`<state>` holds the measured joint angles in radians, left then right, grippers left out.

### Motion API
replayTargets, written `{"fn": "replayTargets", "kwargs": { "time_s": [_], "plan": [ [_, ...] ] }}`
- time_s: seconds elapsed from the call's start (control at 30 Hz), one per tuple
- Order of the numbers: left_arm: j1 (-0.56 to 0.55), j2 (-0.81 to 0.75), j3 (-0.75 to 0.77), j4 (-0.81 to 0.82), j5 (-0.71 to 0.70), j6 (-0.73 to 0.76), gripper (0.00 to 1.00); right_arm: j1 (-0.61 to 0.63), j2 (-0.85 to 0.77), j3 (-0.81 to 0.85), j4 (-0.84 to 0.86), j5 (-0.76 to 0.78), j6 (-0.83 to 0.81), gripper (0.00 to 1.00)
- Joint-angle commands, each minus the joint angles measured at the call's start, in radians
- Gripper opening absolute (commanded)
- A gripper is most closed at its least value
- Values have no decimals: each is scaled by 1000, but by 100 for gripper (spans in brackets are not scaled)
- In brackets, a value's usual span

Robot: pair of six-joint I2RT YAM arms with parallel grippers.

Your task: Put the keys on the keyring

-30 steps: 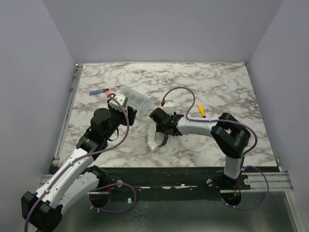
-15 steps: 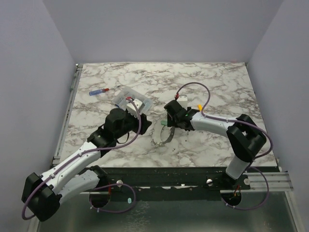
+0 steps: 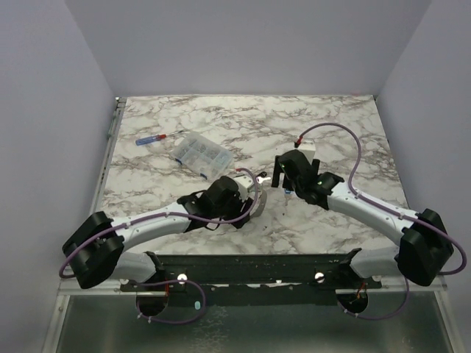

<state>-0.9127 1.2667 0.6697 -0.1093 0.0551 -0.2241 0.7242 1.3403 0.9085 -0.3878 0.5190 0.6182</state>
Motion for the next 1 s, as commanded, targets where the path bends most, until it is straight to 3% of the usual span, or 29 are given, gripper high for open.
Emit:
{"fn": "replayTargets", "kwargs": {
  "time_s": [0.0,0.5,0.77,0.97],
  "plan": [
    [-24,99,77,-13,-22,-12,57,-11,-57,-50,-39,48,-11,92],
    [-31,256,138,-46,-49,-13,51,-12,-101,-107,-33,26,-27,91],
    [-35,305,152,-57,-31,-17,38,-11,-110,-122,-24,28,-41,87],
    [-44,328,169,-58,-30,-21,34,-12,-101,-128,-16,24,-43,85]
  ]
}}
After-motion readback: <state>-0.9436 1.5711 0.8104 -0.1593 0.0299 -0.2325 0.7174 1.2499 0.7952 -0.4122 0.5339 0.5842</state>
